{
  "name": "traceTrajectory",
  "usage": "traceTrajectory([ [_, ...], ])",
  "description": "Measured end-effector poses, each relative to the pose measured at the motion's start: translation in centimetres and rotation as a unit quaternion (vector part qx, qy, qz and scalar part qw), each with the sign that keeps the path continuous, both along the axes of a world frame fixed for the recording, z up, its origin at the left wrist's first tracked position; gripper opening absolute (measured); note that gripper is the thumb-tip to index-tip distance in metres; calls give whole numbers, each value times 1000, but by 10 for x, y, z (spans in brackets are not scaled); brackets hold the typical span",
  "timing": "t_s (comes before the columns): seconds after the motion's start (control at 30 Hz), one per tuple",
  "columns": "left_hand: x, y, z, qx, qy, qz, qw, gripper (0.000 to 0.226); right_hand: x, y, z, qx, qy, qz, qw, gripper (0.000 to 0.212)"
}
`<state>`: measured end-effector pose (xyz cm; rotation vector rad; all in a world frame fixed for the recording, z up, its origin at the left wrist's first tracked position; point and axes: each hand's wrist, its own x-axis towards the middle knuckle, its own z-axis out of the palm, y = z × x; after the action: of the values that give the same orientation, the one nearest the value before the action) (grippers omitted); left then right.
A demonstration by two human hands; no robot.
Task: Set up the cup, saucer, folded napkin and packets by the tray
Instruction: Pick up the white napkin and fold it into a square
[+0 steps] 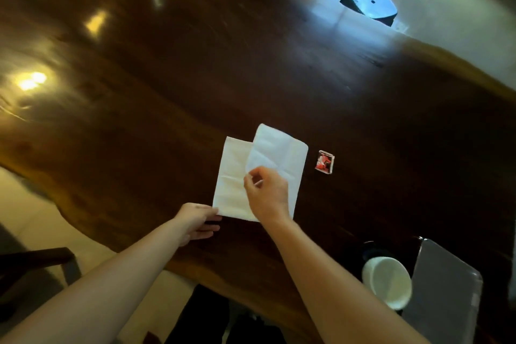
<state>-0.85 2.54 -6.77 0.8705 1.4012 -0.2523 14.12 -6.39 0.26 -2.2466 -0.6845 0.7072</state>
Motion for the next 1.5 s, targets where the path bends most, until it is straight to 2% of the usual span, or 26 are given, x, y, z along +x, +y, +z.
traceTrajectory([
  [0.13,-1,7,-5,-12,-5,-21,1000,21,-37,11,-38,-99,11,83,992,18],
  [0.3,-5,12,-7,-2,-7,-55,998,21,-43,-5,-63,-166,58,104,979,27],
  [0.37,-5,12,-7,70,6,-95,993,17,-38,-16,-65,-171,55,89,980,27],
  [0.4,-5,13,-7,146,19,-140,979,15,-33,-23,-65,-174,49,72,981,27],
  [0.47,-3,15,-7,305,34,-232,923,15,-23,-37,-64,-179,33,29,983,26],
  [0.53,1,13,-7,350,22,-273,896,12,-12,-53,-63,-181,3,-16,983,25],
  [0.67,15,4,-10,354,54,-275,892,18,2,-84,-65,-189,-43,-96,976,22],
  [0.9,37,-10,-11,354,132,-243,893,43,14,-103,-74,-187,-8,-116,976,15],
  [0.97,40,-12,-12,359,131,-239,893,42,14,-103,-75,-184,-2,-110,977,16],
  [1.07,43,-11,-13,361,123,-246,891,24,10,-104,-79,-187,-8,-104,977,18],
  [1.13,45,-8,-13,337,107,-230,907,20,8,-106,-80,-189,-22,-109,976,12],
  [1.23,47,-3,-8,245,50,-111,962,12,7,-106,-79,-194,-40,-102,975,7],
  [1.3,45,-1,-3,180,3,-40,983,8,7,-106,-76,-198,-51,-84,975,9],
  [1.4,35,1,0,172,-27,-21,985,8,7,-106,-75,-206,-78,-42,974,11],
  [1.5,19,-2,-6,182,-10,-21,983,7,5,-107,-76,-215,-118,14,969,8],
])
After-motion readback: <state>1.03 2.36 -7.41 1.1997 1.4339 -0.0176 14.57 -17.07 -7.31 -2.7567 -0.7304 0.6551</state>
